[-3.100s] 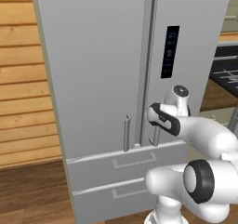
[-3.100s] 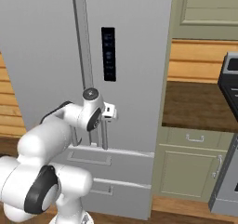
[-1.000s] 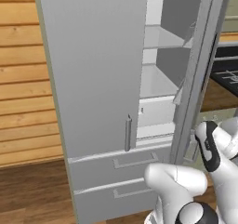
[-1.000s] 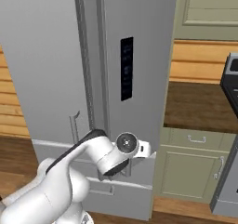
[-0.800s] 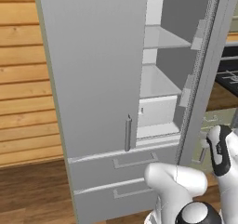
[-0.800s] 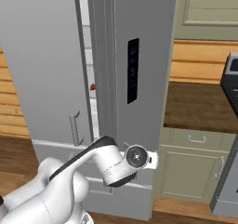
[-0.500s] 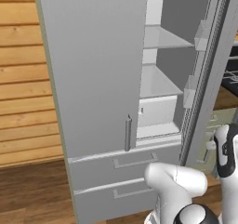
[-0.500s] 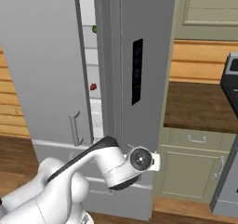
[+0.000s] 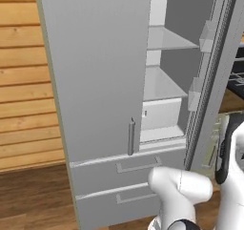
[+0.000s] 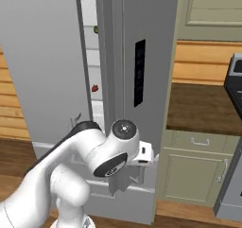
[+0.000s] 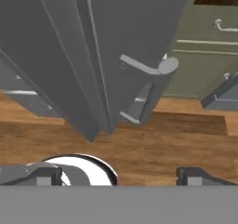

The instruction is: Take the strawberry from the fridge and place it on top of the pancake, located on the dining counter.

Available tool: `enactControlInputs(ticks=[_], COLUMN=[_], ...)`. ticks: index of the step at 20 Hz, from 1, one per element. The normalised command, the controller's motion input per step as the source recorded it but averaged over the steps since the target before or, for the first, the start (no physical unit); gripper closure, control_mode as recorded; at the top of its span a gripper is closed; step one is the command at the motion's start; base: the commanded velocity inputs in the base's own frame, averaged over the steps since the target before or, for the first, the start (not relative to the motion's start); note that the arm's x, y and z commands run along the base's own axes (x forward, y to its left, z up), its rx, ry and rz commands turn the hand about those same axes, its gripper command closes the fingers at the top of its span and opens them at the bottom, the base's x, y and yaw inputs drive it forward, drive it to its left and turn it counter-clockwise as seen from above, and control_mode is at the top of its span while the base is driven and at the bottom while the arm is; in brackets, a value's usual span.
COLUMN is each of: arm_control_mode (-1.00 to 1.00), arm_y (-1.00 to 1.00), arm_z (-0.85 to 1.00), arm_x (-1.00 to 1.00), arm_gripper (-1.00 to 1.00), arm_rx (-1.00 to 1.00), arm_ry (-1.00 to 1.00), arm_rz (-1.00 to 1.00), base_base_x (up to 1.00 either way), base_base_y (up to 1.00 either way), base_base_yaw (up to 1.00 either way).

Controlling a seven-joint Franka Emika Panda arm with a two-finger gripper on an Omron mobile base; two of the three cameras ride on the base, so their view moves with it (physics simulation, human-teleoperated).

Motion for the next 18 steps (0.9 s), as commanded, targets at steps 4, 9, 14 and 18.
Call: enactControlInputs(ticks=[4, 9, 14, 18], arm_control_mode=[-1.00, -1.00, -1.00, -1.00], arm_y=[1.00, 1.00, 0.98, 0.36], arm_z=[0.42, 0.54, 0.54, 0.27], arm_x=[-0.04, 0.00, 0.09, 0.79], arm_gripper=[-1.00, -1.00, -1.00, -1.00], arm_rx=[-0.39, -0.42, -0.42, -0.45], arm_ry=[0.19, 0.19, 0.19, 0.36], arm_rz=[-0.02, 0.00, 0.00, 0.01], base_base_x=[0.00, 0.00, 0.00, 0.00], base_base_y=[0.00, 0.00, 0.00, 0.00], base_base_yaw=[0.00, 0.00, 0.00, 0.00])
